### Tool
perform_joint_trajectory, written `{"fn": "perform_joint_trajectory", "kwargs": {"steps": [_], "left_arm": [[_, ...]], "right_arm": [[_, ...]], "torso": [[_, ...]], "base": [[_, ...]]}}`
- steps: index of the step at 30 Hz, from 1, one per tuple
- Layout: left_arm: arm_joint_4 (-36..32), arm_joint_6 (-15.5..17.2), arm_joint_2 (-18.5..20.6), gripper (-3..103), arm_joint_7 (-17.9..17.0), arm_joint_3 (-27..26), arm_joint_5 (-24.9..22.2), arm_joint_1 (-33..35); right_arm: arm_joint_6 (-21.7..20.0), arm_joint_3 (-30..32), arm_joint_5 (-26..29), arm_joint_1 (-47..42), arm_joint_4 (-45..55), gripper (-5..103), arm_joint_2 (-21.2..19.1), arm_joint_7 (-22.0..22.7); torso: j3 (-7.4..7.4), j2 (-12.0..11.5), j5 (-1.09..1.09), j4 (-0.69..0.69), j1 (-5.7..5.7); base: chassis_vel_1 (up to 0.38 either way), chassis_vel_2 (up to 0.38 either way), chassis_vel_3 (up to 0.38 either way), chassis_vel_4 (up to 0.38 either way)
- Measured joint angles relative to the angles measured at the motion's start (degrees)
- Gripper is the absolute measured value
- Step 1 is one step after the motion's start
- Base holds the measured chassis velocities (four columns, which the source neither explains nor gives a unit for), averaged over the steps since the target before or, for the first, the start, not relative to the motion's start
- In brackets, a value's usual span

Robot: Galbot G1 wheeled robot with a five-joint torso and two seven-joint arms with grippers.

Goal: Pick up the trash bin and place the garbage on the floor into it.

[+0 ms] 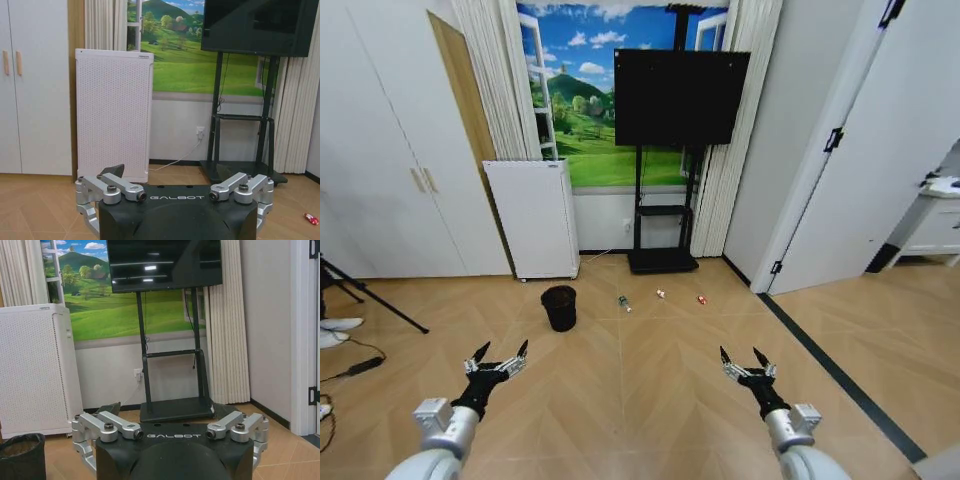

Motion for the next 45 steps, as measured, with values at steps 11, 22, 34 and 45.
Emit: {"fn": "perform_joint_trajectory", "kwargs": {"steps": [11,22,34,45], "left_arm": [[0.1,0.0,0.0,100,0.0,0.1,0.3,0.2],[0.4,0.0,0.0,100,0.0,0.0,0.2,0.2],[0.5,0.0,-0.2,100,0.3,-0.2,0.3,0.2],[0.5,-0.3,-0.1,100,0.4,-0.3,0.2,-0.1]], "right_arm": [[-0.2,-0.1,-0.1,-0.3,-0.3,100,0.0,0.1],[-0.9,-0.6,0.0,-0.1,-0.4,100,0.1,0.5],[-1.6,-0.7,1.9,0.2,0.2,100,-0.1,-0.6],[-1.0,-0.4,0.8,-0.5,0.2,100,0.3,-0.8]], "torso": [[-0.01,0.0,0.00,0.00,-0.03],[0.00,0.0,0.00,0.00,-0.02],[-0.01,0.0,0.00,0.00,-0.02],[0.00,0.0,-0.01,-0.02,-0.02]], "base": [[0.000,0.000,0.000,0.000],[0.000,0.000,0.000,0.000],[0.000,0.000,0.000,0.000],[-0.080,0.087,0.095,-0.090]]}}
